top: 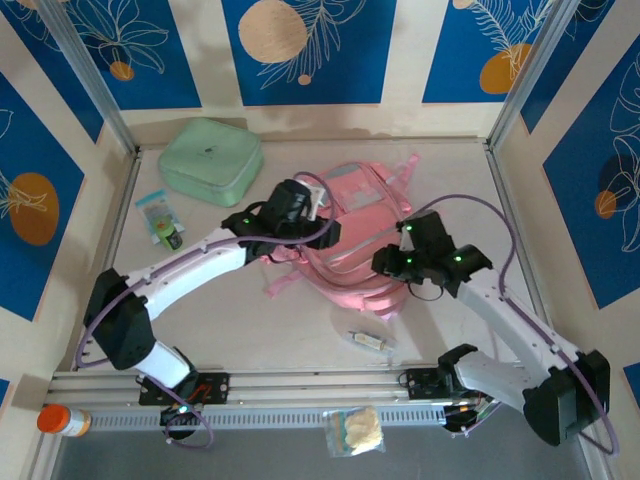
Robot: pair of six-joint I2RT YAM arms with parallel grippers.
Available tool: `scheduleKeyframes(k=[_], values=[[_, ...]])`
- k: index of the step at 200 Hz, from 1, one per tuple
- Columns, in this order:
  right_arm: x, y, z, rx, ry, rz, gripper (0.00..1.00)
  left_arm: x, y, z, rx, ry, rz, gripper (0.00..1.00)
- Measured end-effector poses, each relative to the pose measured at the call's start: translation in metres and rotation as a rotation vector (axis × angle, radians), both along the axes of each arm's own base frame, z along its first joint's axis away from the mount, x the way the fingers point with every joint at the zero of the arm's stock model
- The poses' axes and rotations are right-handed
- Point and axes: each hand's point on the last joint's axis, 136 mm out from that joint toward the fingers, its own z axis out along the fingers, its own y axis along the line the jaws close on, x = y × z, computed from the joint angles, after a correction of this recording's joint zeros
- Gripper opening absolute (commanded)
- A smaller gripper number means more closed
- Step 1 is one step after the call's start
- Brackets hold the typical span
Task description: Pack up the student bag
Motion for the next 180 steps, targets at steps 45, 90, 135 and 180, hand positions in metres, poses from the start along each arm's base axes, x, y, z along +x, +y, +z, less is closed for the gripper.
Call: scheduleKeyframes(k=[45,90,135,180], values=[[-0.012,0.037,-0.030,-0.057,0.073,0.078,0.32,0.039,0.066,-0.066,-0.045,0.149,0.287,0.51],[-0.011,0.046,-0.041,-0.082,0.071,0.060,0.32,0.061,0.080,-0.090,-0.115,0.198,0.411,0.47],[-0.015,0.036,-0.059,-0.117,0.091,0.022,0.33,0.078,0.084,-0.113,-0.158,0.236,0.483,0.40],[-0.013,0.033,-0.062,-0.114,0.091,0.004,0.33,0.082,0.078,-0.142,-0.148,0.293,0.495,0.31]])
